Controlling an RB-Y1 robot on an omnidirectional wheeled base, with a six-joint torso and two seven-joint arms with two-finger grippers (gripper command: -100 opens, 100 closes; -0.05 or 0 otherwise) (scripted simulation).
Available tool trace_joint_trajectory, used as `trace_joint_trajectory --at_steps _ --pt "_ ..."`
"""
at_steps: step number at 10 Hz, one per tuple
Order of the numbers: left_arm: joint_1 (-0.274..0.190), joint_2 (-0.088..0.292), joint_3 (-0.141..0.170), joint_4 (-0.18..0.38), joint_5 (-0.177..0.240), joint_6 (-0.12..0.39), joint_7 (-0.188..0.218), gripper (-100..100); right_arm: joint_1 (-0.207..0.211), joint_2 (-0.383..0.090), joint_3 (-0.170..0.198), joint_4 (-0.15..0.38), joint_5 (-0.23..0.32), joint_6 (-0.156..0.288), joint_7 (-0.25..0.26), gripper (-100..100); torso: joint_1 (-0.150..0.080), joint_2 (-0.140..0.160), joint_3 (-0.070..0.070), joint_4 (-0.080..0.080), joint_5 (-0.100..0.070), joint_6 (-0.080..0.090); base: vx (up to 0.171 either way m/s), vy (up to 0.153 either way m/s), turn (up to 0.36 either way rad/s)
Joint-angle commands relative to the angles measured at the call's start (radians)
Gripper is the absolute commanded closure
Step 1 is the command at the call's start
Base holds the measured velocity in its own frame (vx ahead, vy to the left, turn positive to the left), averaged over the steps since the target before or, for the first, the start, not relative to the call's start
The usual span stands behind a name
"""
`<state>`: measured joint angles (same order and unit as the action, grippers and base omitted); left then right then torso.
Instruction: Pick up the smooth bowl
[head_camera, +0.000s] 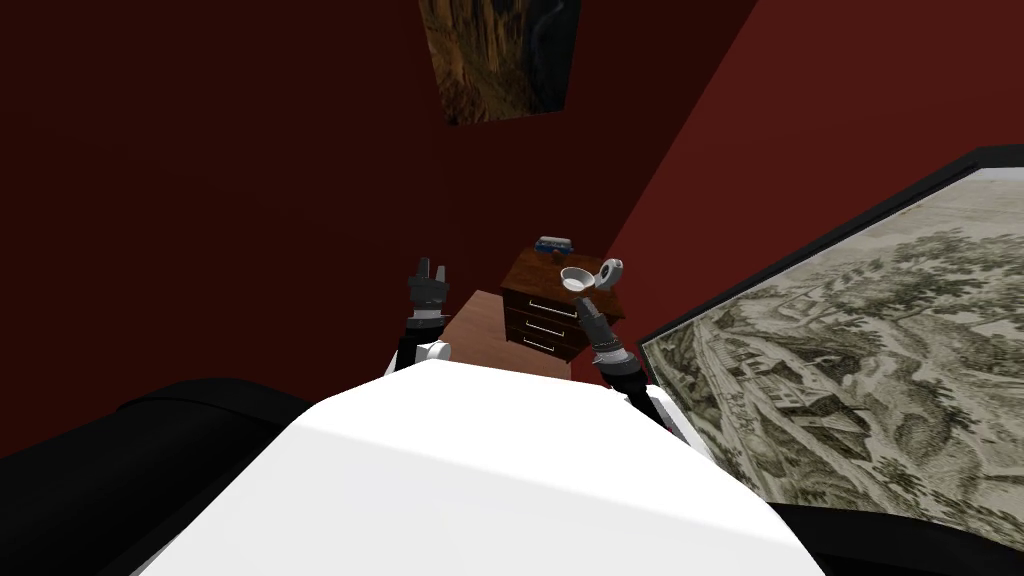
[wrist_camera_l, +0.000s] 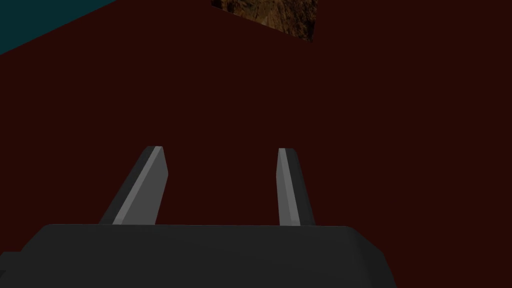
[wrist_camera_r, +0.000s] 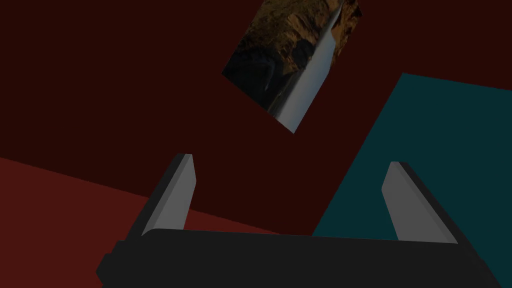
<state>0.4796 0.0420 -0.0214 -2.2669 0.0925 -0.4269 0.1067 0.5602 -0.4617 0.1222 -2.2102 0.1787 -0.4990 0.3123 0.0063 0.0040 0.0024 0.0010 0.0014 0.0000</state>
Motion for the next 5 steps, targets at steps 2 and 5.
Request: trace_joint_trajectory --at_steps 2,5 --pt "0.0 0.0 0.0 0.0 0.0 0.0 0.0 0 0.017 -0.078 0.004 0.041 0.026 -0.011 0.025 -100 -0.002 -0.001 0.0 0.0 0.0 0.0 -0.059 0.071 -0.032" --pt "0.0 0.0 0.0 0.0 0.0 0.0 0.0 0 0.029 -0.162 0.009 0.069 0.046 -0.017 0.042 -100 -0.001 0.0 0.0 0.0 0.0 0.0 -0.054 0.07 -0.024"
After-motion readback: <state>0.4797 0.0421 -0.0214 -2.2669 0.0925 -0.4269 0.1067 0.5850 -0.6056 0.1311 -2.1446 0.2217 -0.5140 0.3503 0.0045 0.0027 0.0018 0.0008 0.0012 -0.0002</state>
